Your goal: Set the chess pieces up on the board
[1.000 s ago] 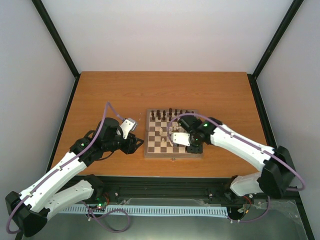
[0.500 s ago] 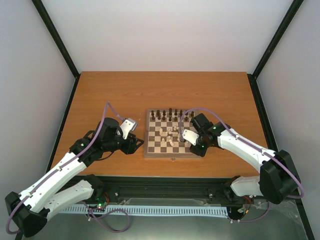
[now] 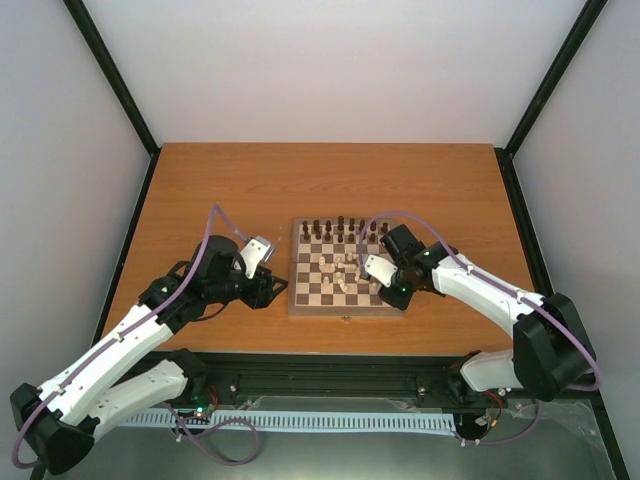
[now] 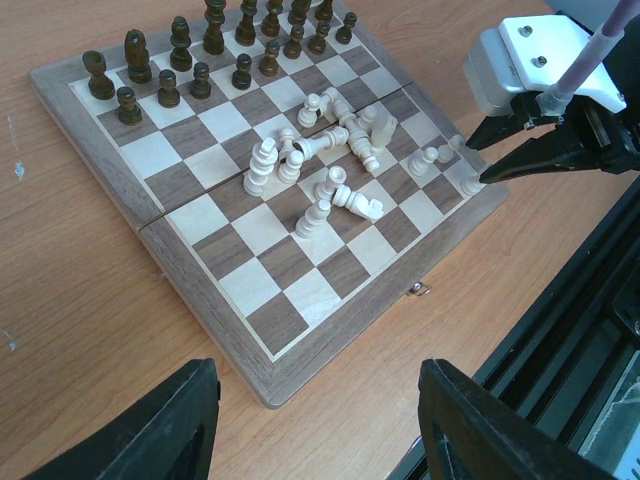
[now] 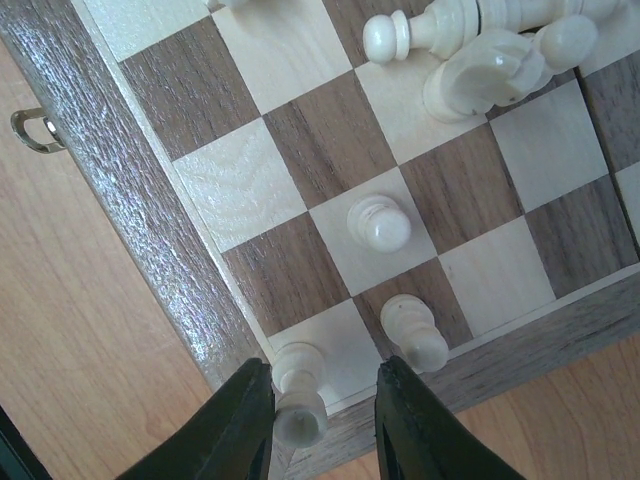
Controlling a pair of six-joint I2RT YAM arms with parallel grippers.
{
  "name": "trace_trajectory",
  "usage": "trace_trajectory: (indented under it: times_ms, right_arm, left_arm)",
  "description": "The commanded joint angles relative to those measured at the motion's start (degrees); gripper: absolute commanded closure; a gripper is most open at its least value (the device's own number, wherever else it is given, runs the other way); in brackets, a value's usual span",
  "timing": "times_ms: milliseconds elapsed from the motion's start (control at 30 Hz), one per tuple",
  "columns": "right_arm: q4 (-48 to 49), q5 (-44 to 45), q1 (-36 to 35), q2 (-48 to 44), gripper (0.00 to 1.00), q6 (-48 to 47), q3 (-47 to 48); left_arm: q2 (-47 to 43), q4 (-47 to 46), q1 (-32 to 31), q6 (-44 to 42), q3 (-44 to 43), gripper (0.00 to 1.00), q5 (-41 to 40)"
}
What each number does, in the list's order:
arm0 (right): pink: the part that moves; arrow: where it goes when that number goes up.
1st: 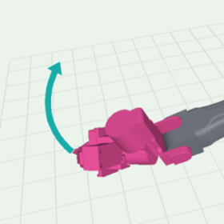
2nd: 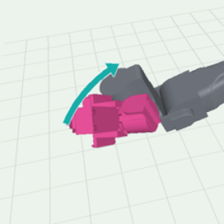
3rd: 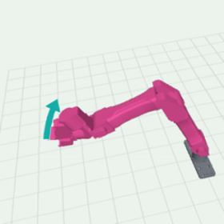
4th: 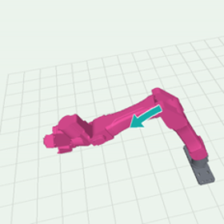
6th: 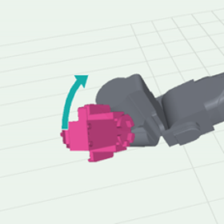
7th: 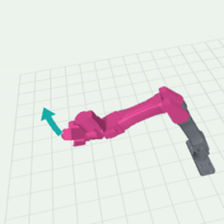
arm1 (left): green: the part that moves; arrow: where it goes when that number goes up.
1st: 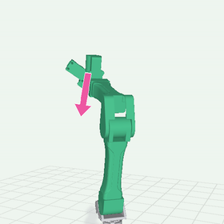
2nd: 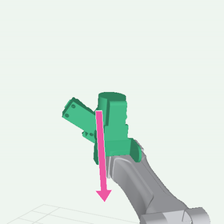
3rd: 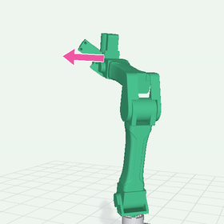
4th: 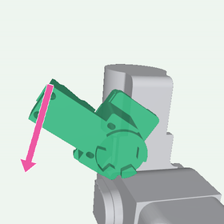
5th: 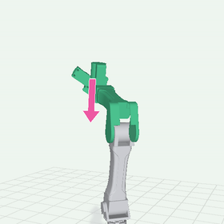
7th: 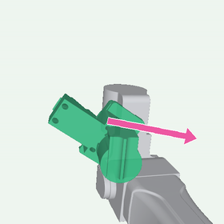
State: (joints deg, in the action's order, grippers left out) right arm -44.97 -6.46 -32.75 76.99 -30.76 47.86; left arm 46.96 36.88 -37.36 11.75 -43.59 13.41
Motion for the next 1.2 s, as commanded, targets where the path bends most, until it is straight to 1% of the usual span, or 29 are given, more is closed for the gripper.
trace_trajectory:
  times_ms: [0, 267, 800, 900, 1000, 1067, 1167]
  right_arm:
    - [-0.17, -0.14, 0.35, 0.36, 0.70, -0.24, 0.16]
    - [0.77, 2.01, 0.37, 1.27, 0.72, -0.27, -1.76]
    - [1.73, 2.80, 0.43, 1.03, 0.78, -0.36, -1.71]
    - [1.09, 1.97, 0.41, 0.13, 0.76, -0.34, -1.21]
    - [-1.15, -0.52, 1.05, -1.63, 0.69, -0.38, 1.26]
    - [-2.64, -3.16, 2.64, -3.10, 0.67, -0.55, 3.95]
    - [-3.17, -8.44, 6.25, -4.60, 0.66, 0.44, 7.16]
  left_arm:
    - [-0.46, -1.02, -0.46, -0.85, -0.26, 0.43, 0.83]
    - [-0.49, -1.00, -0.51, -0.85, -0.20, 0.43, 1.03]
    - [-0.46, -0.92, -0.48, -0.89, -0.19, 0.43, 0.96]
    - [-0.44, -0.93, -0.50, -0.84, -0.19, 0.42, 1.05]
    - [-0.42, -0.99, -0.52, -0.76, -0.14, 0.42, 1.09]
    - [-0.22, -0.99, -0.52, -0.76, -0.16, 0.43, 1.05]
    - [0.32, -1.05, -0.49, -0.76, -0.10, 0.42, 1.09]
